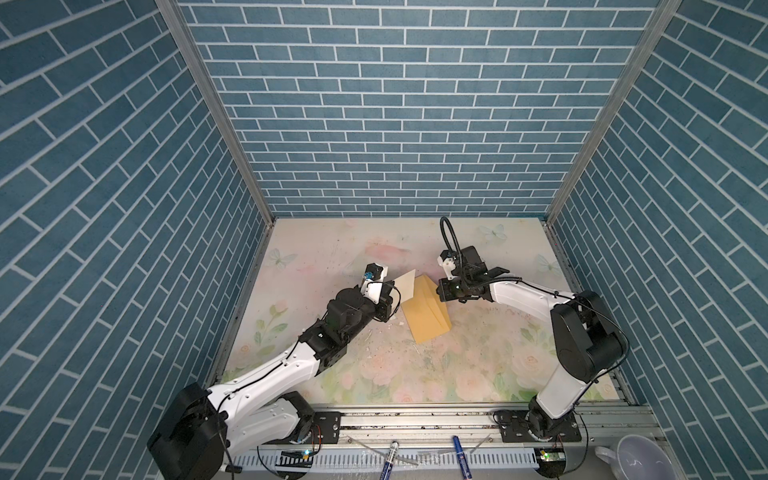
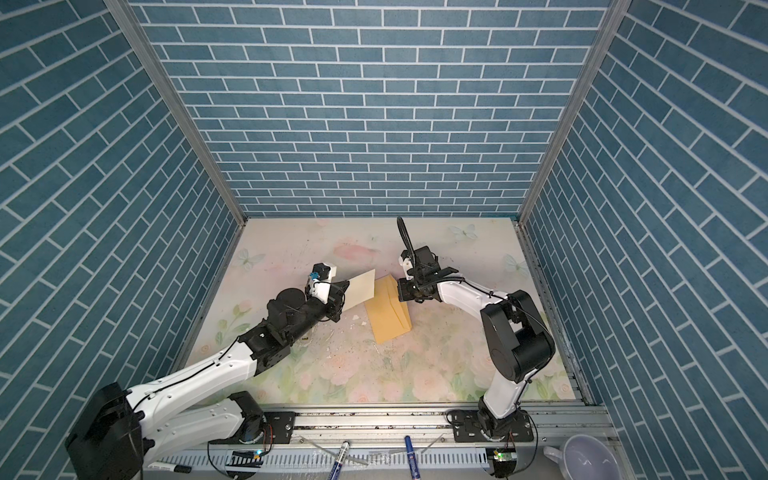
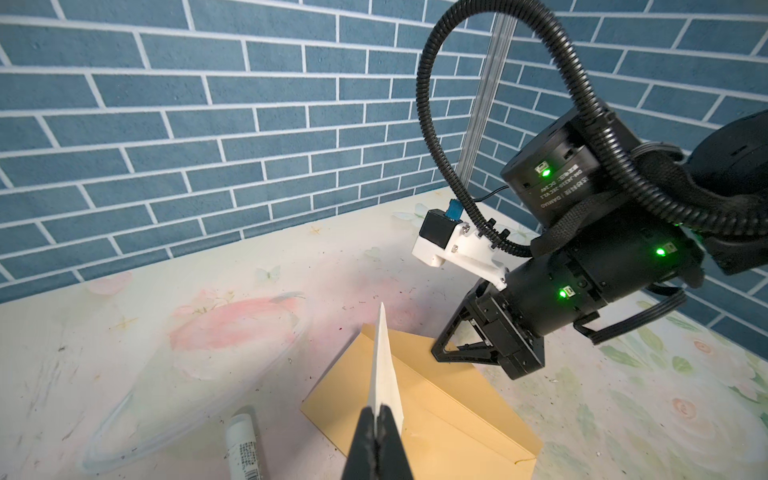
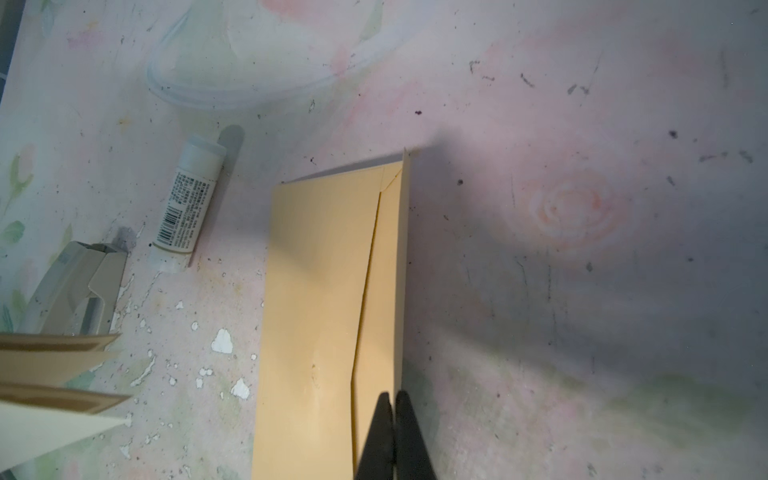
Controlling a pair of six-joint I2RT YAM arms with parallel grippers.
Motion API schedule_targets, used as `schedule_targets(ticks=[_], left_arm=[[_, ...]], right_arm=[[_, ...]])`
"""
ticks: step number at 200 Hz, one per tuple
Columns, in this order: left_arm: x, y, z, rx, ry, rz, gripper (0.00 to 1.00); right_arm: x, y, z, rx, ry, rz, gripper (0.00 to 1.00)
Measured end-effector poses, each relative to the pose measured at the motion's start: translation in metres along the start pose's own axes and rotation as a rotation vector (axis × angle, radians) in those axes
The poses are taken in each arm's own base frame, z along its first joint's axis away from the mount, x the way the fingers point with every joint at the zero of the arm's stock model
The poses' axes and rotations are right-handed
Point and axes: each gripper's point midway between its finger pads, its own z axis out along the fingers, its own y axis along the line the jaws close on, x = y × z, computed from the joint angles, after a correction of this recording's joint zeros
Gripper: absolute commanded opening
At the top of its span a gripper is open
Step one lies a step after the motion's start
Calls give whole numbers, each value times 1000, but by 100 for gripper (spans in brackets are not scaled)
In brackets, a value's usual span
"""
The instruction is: Place the letter into the envelope and seal it
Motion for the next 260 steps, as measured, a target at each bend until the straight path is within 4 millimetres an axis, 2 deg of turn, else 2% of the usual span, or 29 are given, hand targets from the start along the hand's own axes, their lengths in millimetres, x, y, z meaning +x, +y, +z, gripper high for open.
schedule_targets(ticks=[27,65,110,148,193,260], left_arm=[[13,-4,9,6,32,-4,0],[35,-9,21,9,88,5,0],[55,-10,29,-3,142,15,0],[64,-7,33,-21,163,21,0],[64,-3,37,-49,169,25,0],[72,1,41,-78,203,32,0]], right_arm=[[9,-2,4,-10,8,29,12],[7,-1,5,-18,-2,38,38],[8,-9,5,26,-4,4,50],[14,-22,4,99,21,-31,54],[16,-35,0,175,40,-61,54],[19,-49,5,253,78,-62,48]])
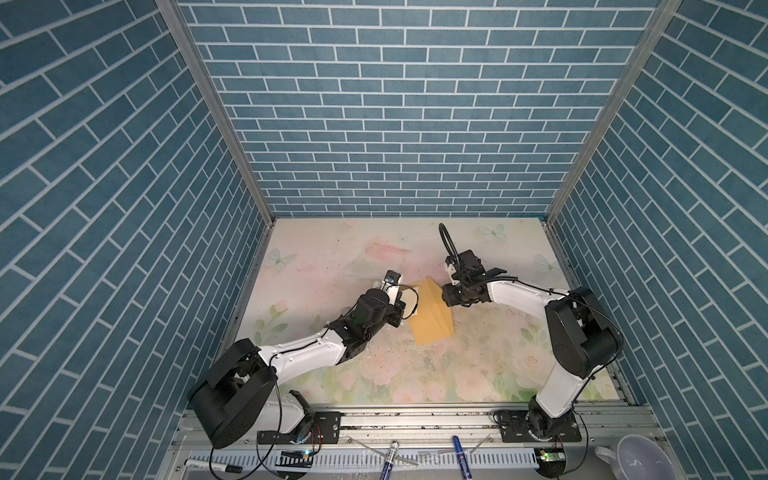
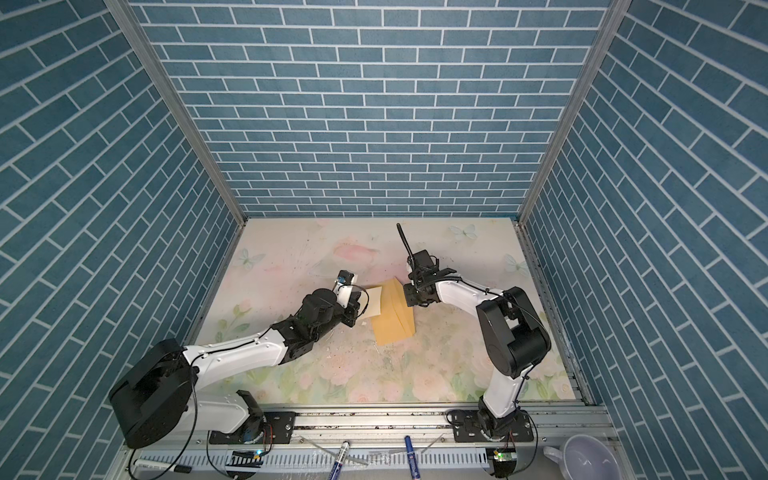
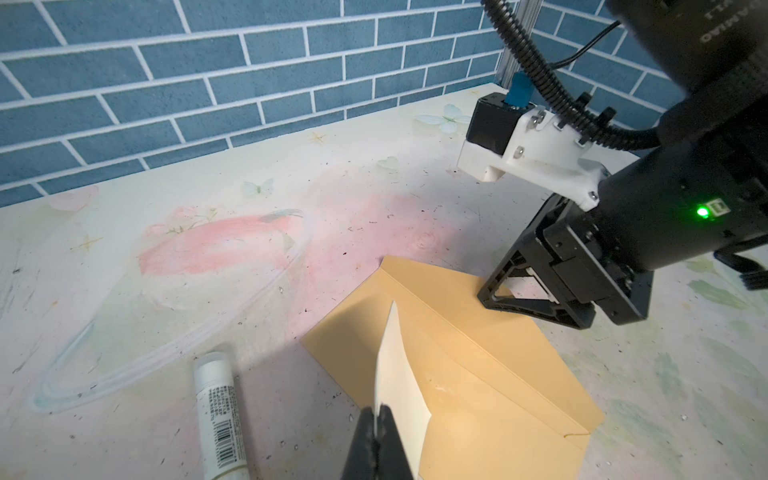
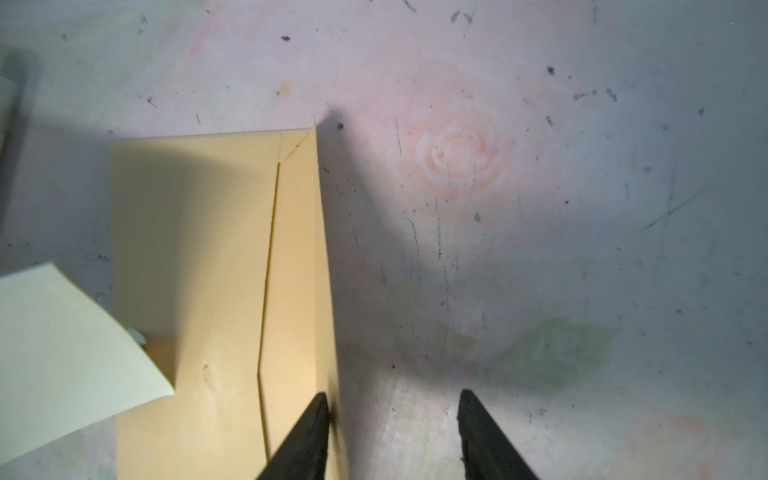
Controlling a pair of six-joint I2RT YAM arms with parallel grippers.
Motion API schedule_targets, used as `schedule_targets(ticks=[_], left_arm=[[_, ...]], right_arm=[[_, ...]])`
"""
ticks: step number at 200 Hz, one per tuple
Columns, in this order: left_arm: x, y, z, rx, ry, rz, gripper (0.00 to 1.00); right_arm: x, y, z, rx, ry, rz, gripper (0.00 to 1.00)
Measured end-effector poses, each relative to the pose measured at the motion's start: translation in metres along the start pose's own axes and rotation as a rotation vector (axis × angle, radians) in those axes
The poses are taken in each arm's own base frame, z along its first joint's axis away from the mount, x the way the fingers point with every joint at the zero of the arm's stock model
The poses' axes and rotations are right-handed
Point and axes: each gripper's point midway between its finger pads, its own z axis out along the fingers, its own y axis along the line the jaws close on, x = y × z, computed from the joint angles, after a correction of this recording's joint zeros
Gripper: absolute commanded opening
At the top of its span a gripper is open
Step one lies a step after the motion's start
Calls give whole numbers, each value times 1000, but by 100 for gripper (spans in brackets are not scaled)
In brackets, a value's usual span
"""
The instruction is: Place the letter into the envelope and seal it
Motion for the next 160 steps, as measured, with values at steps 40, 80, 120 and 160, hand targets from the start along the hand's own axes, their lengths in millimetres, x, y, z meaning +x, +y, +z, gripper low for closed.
schedule_targets(ticks=[40,80,120,160], left_arm=[[-2,0,0,-2,-2,-5,0],[-2,0,1,-3,1,-6,0],[-5,-1,1,-2,2,-13,0],[-25,-5,-6,17,-39,-72,0]], right_arm=[[8,-7,10,41,40,0,48],[18,-14,15,74,81,-1,51],[17,-14,17,76,84,-1,58],[-5,-2,-9,17,-17,-7,75]])
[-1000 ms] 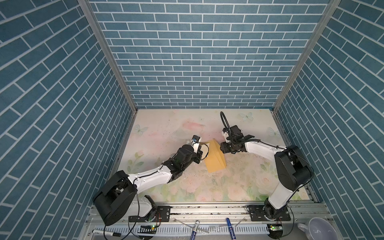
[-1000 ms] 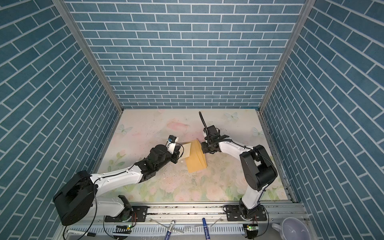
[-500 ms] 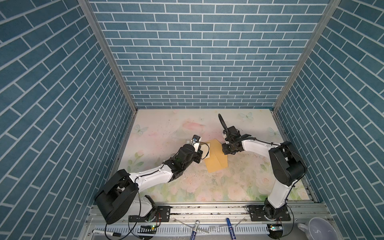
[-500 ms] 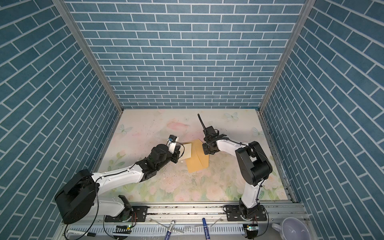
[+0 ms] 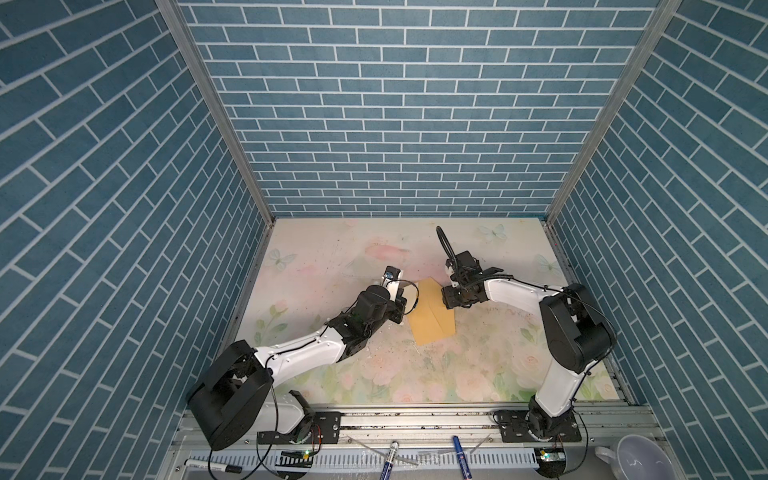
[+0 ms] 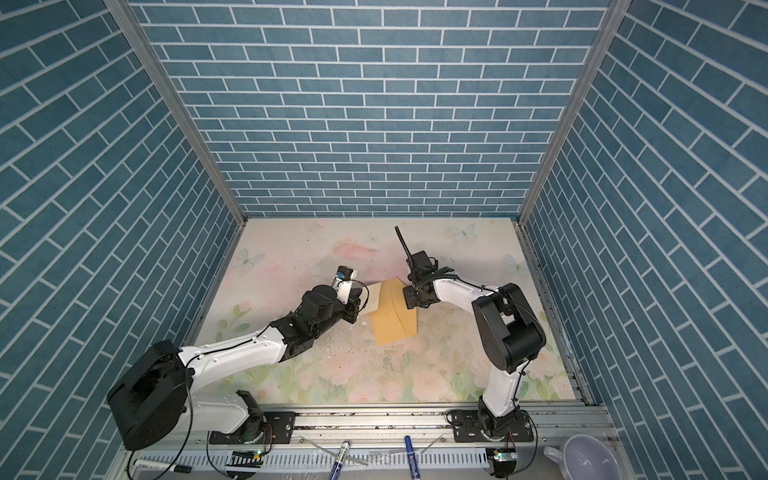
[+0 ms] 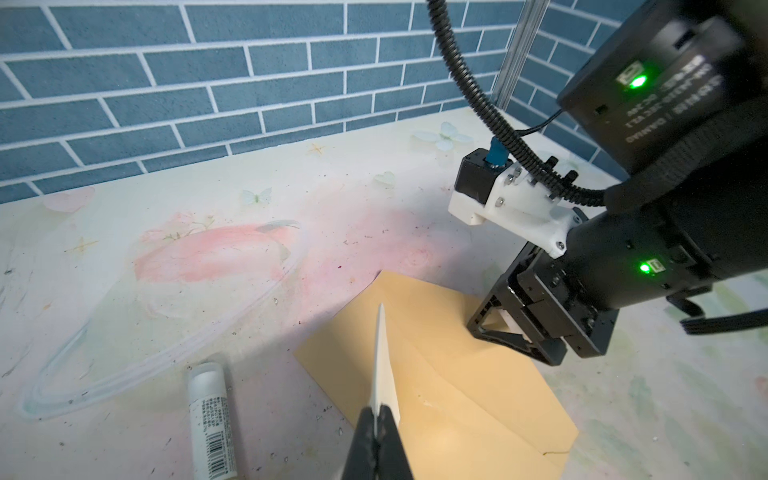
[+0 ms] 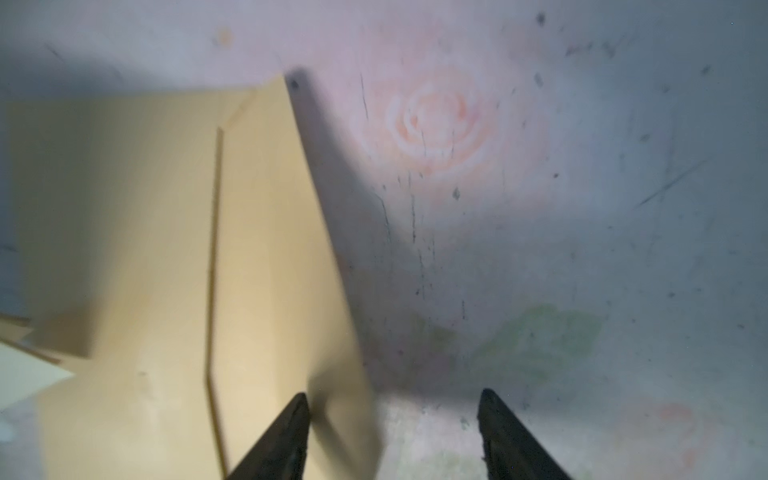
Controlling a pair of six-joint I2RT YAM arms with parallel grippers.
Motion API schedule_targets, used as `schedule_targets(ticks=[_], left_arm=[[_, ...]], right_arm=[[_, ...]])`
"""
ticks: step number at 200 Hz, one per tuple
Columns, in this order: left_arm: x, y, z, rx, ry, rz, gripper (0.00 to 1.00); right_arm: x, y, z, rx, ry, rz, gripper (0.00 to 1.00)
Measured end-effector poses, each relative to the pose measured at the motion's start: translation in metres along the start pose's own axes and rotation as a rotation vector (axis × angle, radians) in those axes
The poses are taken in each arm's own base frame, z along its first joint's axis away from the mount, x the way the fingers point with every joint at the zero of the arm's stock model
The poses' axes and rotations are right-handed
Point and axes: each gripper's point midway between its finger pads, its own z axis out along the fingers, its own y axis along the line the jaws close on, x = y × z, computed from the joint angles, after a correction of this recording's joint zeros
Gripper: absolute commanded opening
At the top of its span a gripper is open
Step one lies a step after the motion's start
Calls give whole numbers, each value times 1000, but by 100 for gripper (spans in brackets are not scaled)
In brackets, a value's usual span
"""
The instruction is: Place the letter into the envelope and seal it
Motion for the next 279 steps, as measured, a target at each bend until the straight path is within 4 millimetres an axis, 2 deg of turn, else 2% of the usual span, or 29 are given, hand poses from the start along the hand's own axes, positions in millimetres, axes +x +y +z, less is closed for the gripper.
schedule_targets(ticks=[20,35,42,63,85,99,134,165,202,279], left_arm=[[-28,-4,-10,15,-66,-53,0],[-58,-9,-21,34,-134,-105,0],[-74,-11,-27,43,-173,-137,0],[-111,-13,-44,62,-261,-226,0],[-139,-10,-55,82,-328,-344,0],[-146,-6,-57,93,-353,-430,0],[-153,1,-54,127,-383,-612,0],[-153,-1,-50,173,-402,-719,0],[-145,-3,-41,201,-398,-786,0],[-150,-6,-43,249,-432,-820,0]], right_arm=[[-28,10,-46,-55,-161,4,88],[-49,17,-89,-105,-306,10,97],[-58,21,-111,-133,-378,22,97],[-71,31,-159,-227,-535,70,99],[-73,42,-188,-370,-645,173,99],[-71,48,-194,-465,-685,258,96],[-68,54,-194,-666,-727,486,93],[-76,62,-205,-826,-769,617,92],[-85,80,-216,-964,-782,675,93],[-87,100,-207,-1066,-740,762,93]])
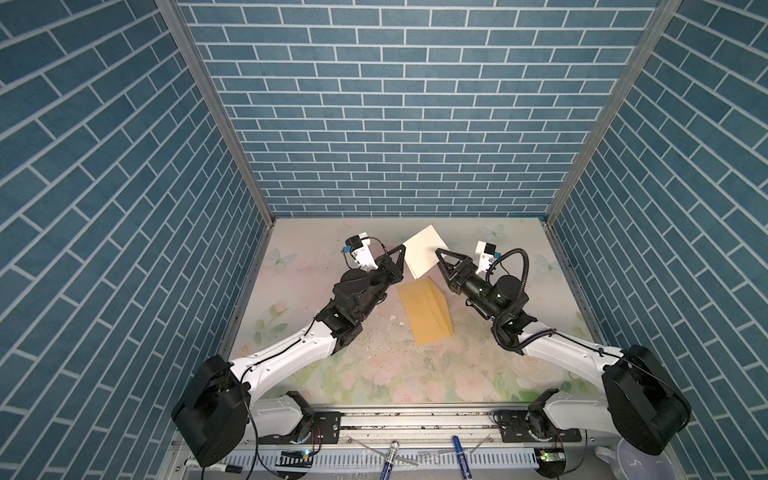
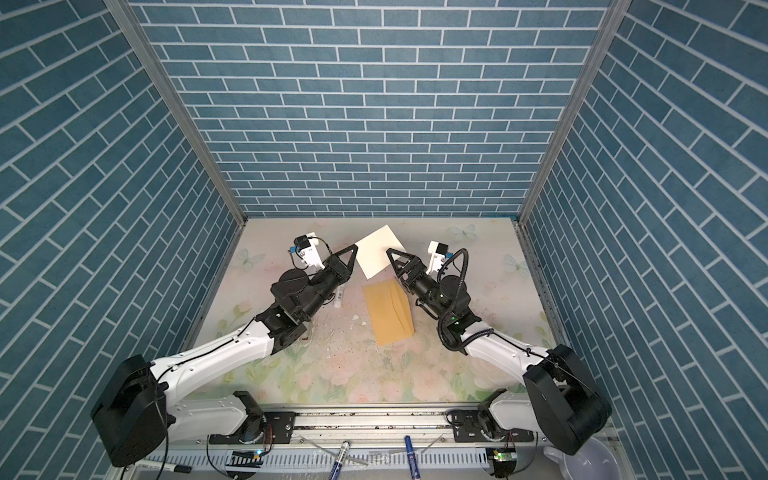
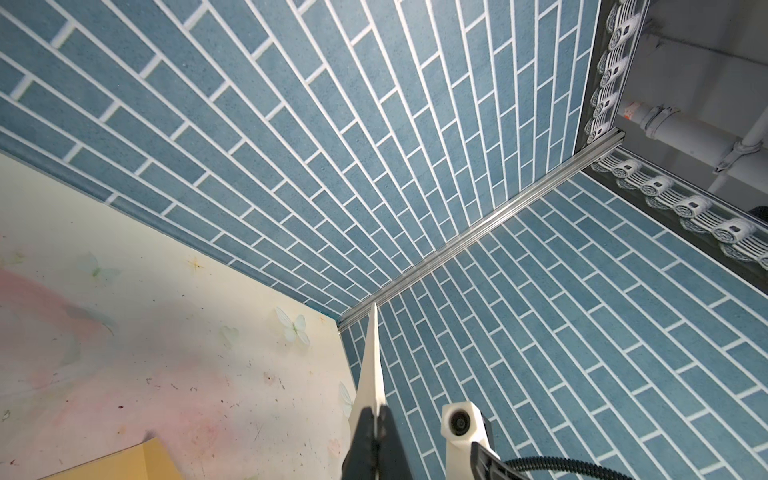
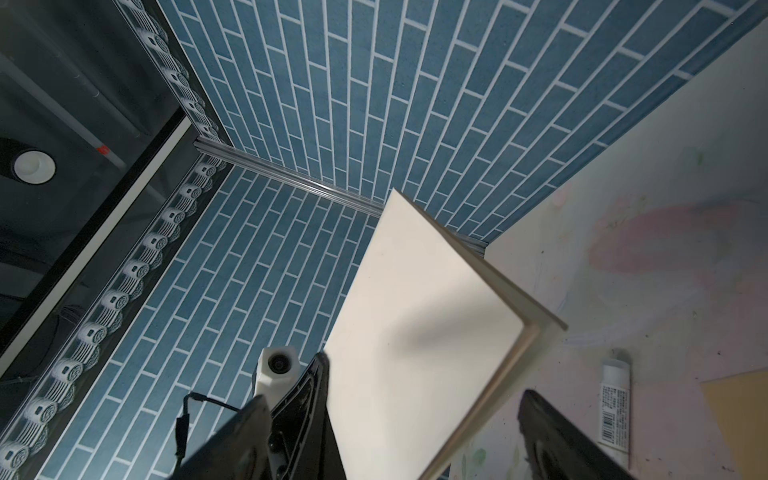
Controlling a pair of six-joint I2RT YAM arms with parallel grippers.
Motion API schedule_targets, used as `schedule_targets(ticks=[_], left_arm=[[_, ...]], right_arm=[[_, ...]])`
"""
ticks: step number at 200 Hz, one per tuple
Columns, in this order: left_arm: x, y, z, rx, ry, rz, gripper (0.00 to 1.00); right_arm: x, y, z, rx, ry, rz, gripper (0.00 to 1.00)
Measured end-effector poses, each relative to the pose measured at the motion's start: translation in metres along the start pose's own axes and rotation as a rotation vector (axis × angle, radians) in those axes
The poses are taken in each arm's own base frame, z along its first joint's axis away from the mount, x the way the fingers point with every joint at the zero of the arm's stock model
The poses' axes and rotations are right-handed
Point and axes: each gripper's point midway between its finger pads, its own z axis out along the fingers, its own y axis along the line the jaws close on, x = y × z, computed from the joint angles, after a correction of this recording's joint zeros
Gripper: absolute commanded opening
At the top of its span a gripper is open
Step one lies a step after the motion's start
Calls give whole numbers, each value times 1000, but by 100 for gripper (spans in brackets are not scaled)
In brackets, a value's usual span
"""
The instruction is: Place the letter into the envelope and seal it
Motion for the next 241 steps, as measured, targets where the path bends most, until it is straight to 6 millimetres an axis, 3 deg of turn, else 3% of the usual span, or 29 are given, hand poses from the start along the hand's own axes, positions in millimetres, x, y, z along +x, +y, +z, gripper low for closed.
schedule_targets(ticks=[41,86,136,185,194,241], left_arm=[[0,-1,-1,12,-1,-7,0],[1,-4,-1,27,4,-10,0],[8,6,-2,13,16,-12,0],[21,25,-4,-23,41,-3,0],[23,28,-4,-29,46,2,4],[31,43,-6,-85,80,83,36]], right_arm=[[8,-9,8,-10,5,46,89],[11,-17,15,-24,-2,78,69],[7,-8,16,-69,-25,71,41],[5,-10,16,-58,-37,49,4],[5,-12,16,-51,-36,43,0],[4,-30,10,64,-9,-62,0]])
